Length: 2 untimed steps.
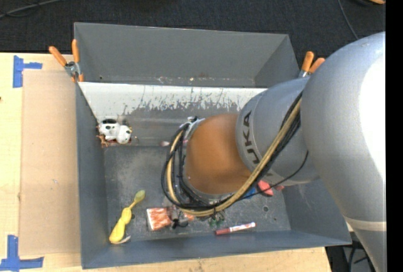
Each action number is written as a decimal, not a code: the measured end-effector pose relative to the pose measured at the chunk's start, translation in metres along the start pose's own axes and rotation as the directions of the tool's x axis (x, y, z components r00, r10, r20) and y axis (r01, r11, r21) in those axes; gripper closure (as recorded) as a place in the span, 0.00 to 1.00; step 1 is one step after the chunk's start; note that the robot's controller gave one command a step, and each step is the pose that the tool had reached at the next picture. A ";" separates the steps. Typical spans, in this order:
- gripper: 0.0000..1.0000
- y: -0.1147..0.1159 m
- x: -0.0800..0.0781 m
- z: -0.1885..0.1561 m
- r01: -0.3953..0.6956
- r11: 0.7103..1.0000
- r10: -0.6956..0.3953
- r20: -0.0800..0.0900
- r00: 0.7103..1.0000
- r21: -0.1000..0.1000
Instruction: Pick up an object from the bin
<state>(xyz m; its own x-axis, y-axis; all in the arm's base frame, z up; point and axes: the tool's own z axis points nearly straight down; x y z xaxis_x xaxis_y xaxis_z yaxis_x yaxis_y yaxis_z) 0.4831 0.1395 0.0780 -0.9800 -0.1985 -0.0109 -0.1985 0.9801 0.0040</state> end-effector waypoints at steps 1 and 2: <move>1.00 0.000 0.002 -0.036 0.000 1.000 0.000 -0.009 1.000 0.001; 1.00 0.001 0.002 -0.084 -0.001 1.000 0.001 -0.012 1.000 0.001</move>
Offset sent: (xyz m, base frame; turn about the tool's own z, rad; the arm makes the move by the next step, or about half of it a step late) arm -0.0032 -0.0008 0.0977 0.0003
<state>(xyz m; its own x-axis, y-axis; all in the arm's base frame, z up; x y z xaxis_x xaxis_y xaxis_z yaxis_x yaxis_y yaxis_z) 0.4798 0.1393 0.1615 -0.9802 -0.1980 0.0010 -0.1980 0.9802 0.0029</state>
